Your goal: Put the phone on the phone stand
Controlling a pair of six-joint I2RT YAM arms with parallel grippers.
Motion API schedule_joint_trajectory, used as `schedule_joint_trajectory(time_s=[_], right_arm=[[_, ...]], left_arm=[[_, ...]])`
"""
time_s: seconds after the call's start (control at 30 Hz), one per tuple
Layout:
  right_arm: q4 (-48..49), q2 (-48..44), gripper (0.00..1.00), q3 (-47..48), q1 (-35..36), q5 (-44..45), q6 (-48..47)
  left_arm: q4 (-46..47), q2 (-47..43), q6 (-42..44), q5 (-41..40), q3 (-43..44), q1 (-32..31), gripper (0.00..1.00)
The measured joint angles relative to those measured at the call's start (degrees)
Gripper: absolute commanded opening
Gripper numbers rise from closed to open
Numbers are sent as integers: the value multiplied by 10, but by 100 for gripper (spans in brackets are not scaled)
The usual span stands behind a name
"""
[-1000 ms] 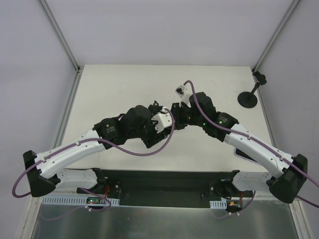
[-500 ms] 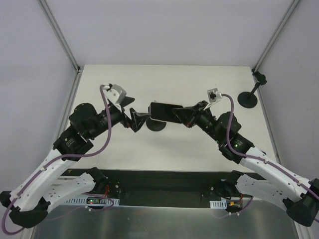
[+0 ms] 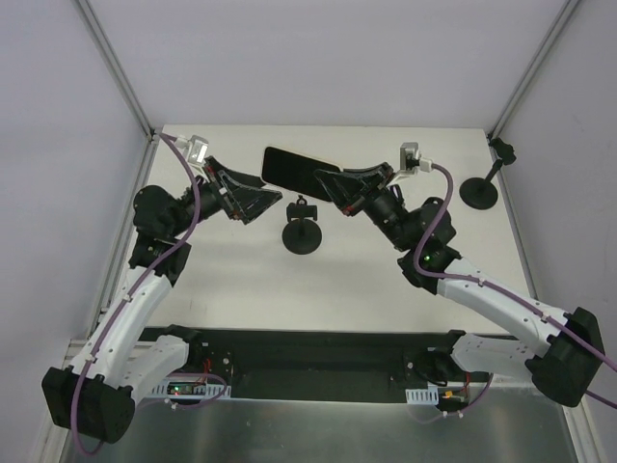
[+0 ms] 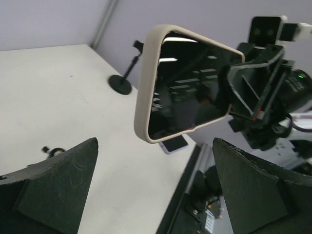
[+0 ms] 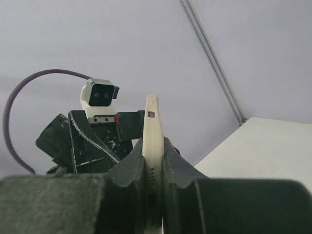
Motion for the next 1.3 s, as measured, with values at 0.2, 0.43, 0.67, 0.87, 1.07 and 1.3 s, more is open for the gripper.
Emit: schedule_joint_trajectory(time_s=[0.2,0.43,0.67,0.87,1.07,1.3], right_arm=[[50,0,1,-7,-23,-45,27],[80,1,1,-25,-51,-77,66],[107,41,1,-25,-51,-103,91],[150,104,1,-20,-30,-120,106],[163,108,1,-21,-14,-102,85],[170,94,1,-42,-8,-76,82]], left_arm=[[202,40,-134,87,-19,28,77],[423,179,-371,141,-31,72,66],[455,184,-440,161,-32,75,60],[476,164,-447,171,-34,70,36],[477,168,-452,180,-34,62,48],[476,178,-454,182,-34,58,16]])
